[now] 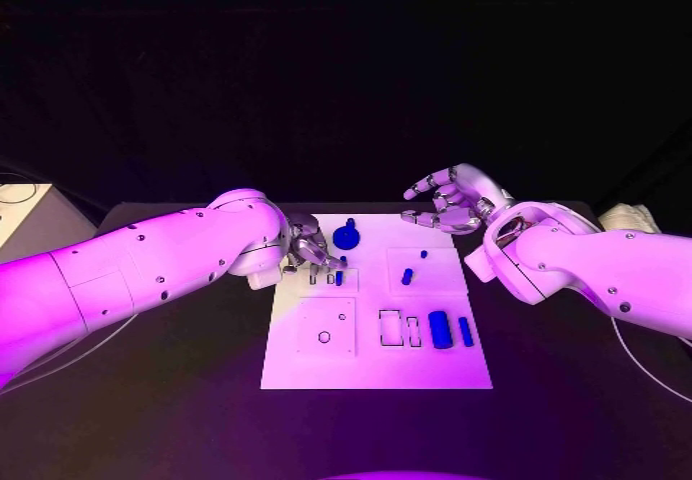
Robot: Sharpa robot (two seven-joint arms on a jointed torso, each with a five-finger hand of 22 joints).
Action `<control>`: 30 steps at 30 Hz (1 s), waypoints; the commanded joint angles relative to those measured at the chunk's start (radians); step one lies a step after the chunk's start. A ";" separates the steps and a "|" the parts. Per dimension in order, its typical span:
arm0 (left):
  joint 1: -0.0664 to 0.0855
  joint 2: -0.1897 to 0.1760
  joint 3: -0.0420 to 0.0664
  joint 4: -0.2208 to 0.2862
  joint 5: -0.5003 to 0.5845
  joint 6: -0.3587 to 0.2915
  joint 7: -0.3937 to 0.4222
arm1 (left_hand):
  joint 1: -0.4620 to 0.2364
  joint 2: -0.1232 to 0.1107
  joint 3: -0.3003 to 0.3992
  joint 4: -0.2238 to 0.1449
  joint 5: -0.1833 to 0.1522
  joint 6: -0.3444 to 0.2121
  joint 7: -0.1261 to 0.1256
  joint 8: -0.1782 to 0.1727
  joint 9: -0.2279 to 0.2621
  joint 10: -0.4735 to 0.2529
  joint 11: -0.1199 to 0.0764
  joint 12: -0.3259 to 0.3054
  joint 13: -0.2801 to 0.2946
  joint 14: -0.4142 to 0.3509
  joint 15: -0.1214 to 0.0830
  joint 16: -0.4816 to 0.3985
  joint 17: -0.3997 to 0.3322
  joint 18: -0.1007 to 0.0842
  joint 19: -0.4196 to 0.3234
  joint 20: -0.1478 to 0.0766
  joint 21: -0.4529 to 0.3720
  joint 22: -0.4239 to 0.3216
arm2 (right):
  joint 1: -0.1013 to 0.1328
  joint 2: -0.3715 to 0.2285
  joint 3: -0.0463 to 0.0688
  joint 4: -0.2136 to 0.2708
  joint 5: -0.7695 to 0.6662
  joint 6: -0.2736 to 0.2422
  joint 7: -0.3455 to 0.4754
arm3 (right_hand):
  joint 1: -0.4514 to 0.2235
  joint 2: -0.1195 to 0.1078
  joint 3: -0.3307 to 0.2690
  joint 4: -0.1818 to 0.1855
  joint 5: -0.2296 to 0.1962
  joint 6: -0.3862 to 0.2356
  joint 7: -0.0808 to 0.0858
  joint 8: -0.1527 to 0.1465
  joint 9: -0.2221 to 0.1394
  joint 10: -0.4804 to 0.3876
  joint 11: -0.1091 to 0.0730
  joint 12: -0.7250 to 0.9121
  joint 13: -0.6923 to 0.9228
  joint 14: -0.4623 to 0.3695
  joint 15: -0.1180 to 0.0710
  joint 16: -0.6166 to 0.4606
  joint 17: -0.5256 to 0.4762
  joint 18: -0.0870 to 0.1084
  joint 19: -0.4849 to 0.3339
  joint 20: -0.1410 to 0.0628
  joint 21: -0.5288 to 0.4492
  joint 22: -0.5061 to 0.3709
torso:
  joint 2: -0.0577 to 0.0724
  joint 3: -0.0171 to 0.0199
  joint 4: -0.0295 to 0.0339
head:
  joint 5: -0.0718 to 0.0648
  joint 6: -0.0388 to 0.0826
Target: Assemble the parts on the task board
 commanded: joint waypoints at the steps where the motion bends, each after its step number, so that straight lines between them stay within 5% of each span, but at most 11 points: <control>1: 0.002 0.010 0.000 -0.008 -0.022 0.044 -0.013 | -0.012 0.002 -0.007 0.000 0.000 -0.008 0.000 0.004 0.002 -0.008 -0.002 0.005 0.001 0.006 0.003 0.004 0.002 -0.013 0.004 0.003 0.004 0.001 | 0.001 0.003 0.001 -0.003 0.002 0.016 -0.001 | 0.004 0.001 0.005 0.002 0.005 0.005 0.001 0.004 -0.001 -0.006 0.001 -0.004 0.090 0.098 0.002 -0.004 0.231 0.014 0.049 0.003 -0.008 0.191 | 0.001 0.0000 0.0010 | -0.001 -0.003; 14: 0.002 0.028 -0.002 -0.021 -0.016 0.072 -0.013 | -0.023 0.007 -0.014 -0.001 0.000 -0.005 -0.002 0.013 0.012 -0.010 -0.004 0.012 0.005 0.008 0.002 0.009 0.009 -0.013 0.006 0.003 0.010 0.008 | 0.001 0.011 0.001 -0.011 0.000 0.021 -0.008 | 0.002 0.001 0.006 0.003 0.005 0.005 0.001 0.004 -0.001 -0.006 0.001 -0.004 0.089 0.098 0.002 -0.004 0.231 0.015 0.047 0.003 -0.010 0.189 | 0.000 -0.0008 0.0021 | -0.003 -0.010; 30: 0.001 0.056 -0.016 -0.061 -0.001 0.083 -0.013 | -0.007 0.011 -0.011 -0.004 0.000 -0.008 -0.004 0.021 0.024 -0.013 -0.006 0.017 0.009 0.007 0.001 0.010 0.009 -0.013 0.003 0.003 0.013 0.011 | 0.001 0.015 0.001 -0.013 -0.002 0.026 -0.012 | 0.000 0.002 0.007 0.004 0.006 0.005 0.002 0.004 -0.002 -0.006 0.001 -0.003 0.090 0.097 0.002 -0.004 0.230 0.015 0.047 0.003 -0.011 0.189 | 0.001 -0.0007 0.0015 | -0.005 -0.018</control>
